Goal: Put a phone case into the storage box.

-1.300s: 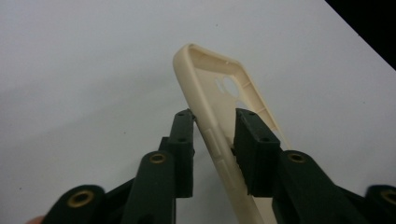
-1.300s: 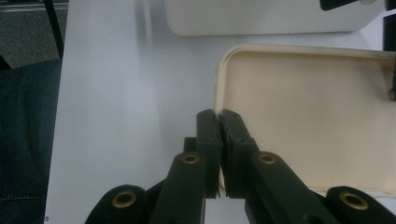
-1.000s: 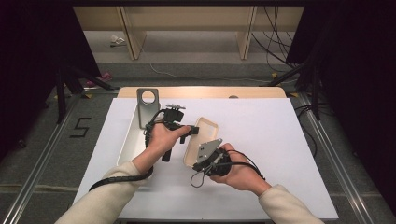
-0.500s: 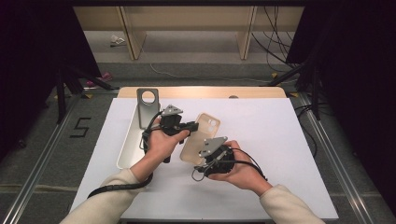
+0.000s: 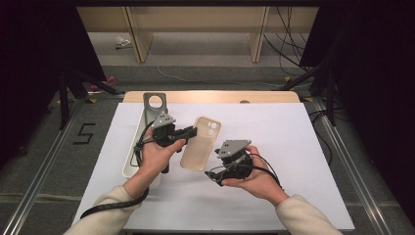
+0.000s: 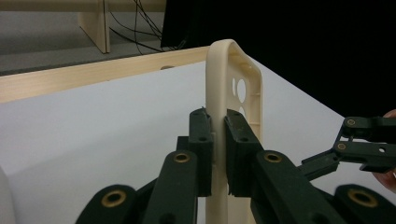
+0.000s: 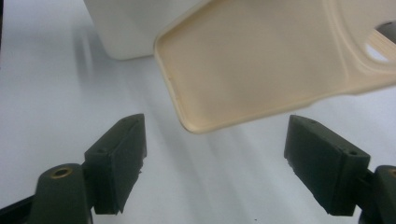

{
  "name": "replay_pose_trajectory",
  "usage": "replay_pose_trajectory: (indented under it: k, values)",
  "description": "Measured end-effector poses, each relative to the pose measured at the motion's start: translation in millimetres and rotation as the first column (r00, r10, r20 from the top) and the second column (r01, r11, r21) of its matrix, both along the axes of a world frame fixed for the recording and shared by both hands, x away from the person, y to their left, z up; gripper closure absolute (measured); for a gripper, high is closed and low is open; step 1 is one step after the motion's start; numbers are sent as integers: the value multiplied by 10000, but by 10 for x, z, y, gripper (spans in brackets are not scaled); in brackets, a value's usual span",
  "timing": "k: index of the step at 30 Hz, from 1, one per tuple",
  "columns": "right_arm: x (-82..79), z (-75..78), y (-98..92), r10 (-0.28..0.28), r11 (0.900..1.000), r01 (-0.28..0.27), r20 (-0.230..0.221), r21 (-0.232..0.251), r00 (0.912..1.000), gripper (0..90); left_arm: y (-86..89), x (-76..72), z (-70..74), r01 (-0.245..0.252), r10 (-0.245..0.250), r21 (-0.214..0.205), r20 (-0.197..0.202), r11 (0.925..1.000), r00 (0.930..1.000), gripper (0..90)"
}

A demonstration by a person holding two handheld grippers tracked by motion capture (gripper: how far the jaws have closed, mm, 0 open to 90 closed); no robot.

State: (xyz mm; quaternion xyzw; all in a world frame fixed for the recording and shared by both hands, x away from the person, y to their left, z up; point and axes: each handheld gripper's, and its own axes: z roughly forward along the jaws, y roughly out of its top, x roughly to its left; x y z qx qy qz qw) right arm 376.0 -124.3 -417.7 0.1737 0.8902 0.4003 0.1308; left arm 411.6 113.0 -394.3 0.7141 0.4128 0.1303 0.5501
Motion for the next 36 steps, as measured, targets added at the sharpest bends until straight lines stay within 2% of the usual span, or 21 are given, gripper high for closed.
replay_pose_trajectory:
  k: [3, 15, 36]
  values:
    - [4, 5, -30, -250, 9994, 249, 27, 229, 9997, 175, 39, -20, -7, -23, 24, -80, 90, 10000, 10000, 824]
    - [48, 19, -169, -965, 9915, 969, -86, 874, 9953, 165, 145, -80, 36, -21, 33, -241, 488, 9997, 9988, 824]
    - [64, -2, -252, -1313, 9846, 1344, -346, 1118, 9907, 164, 311, -77, 190, -79, 116, -442, 846, 9990, 9963, 825]
